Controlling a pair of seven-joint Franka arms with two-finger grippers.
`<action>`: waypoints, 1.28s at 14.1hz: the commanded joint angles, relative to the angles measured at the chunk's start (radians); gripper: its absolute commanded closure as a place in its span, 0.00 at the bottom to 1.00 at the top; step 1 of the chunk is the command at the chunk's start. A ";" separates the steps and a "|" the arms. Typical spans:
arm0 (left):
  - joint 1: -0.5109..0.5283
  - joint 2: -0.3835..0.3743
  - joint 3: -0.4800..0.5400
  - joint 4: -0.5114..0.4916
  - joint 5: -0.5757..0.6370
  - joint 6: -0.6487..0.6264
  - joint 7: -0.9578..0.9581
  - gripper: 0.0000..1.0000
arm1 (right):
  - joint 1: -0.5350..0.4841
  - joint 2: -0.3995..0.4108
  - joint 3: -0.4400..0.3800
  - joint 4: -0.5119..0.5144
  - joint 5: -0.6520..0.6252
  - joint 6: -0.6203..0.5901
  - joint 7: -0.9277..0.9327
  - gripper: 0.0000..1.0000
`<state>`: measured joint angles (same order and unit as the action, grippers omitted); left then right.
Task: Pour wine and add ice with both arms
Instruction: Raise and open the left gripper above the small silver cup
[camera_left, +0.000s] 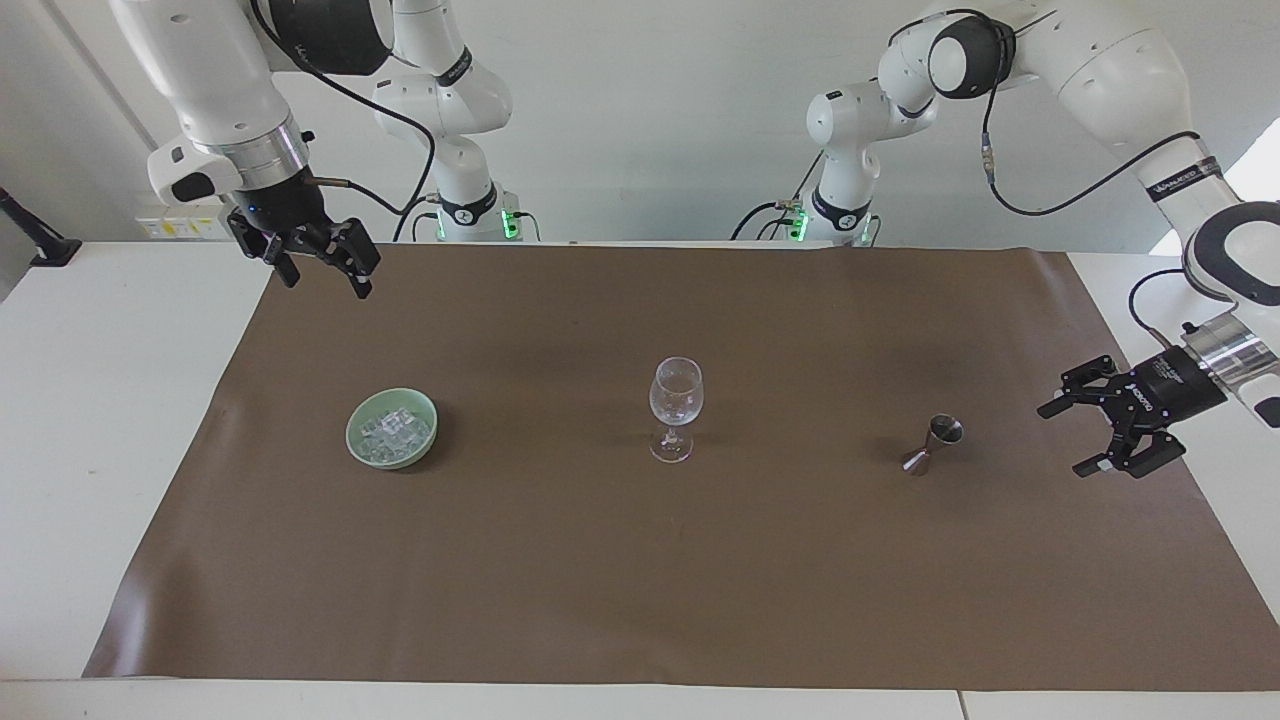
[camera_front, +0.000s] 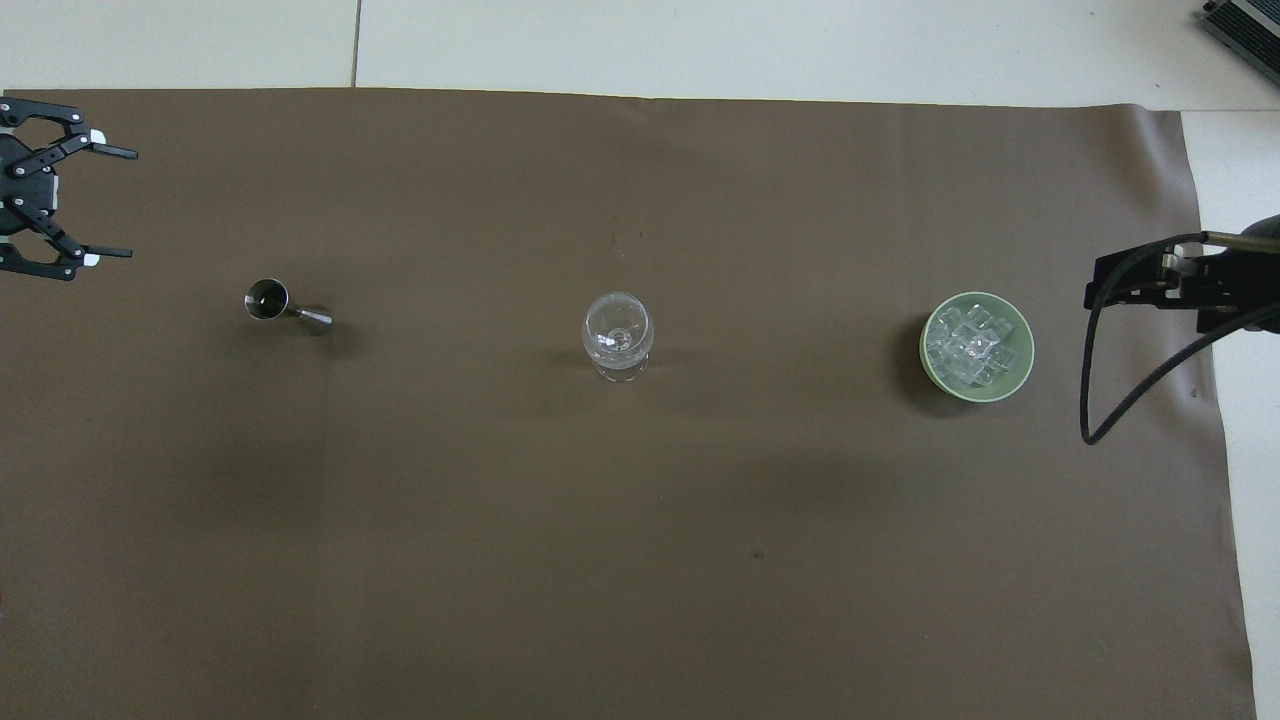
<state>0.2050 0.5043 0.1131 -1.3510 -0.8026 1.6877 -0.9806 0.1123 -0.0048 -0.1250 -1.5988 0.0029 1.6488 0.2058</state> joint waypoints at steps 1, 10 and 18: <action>0.037 0.014 -0.004 -0.010 -0.067 -0.014 -0.038 0.00 | -0.006 -0.021 0.001 -0.023 0.023 -0.004 -0.020 0.00; 0.059 0.006 -0.006 -0.160 -0.236 0.033 -0.058 0.00 | -0.006 -0.021 0.001 -0.023 0.023 -0.004 -0.020 0.00; 0.094 0.025 -0.013 -0.260 -0.333 0.001 -0.061 0.00 | -0.006 -0.021 0.002 -0.023 0.025 -0.004 -0.020 0.00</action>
<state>0.2858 0.5380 0.1115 -1.5829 -1.1095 1.7021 -1.0388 0.1123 -0.0048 -0.1250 -1.5988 0.0029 1.6489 0.2058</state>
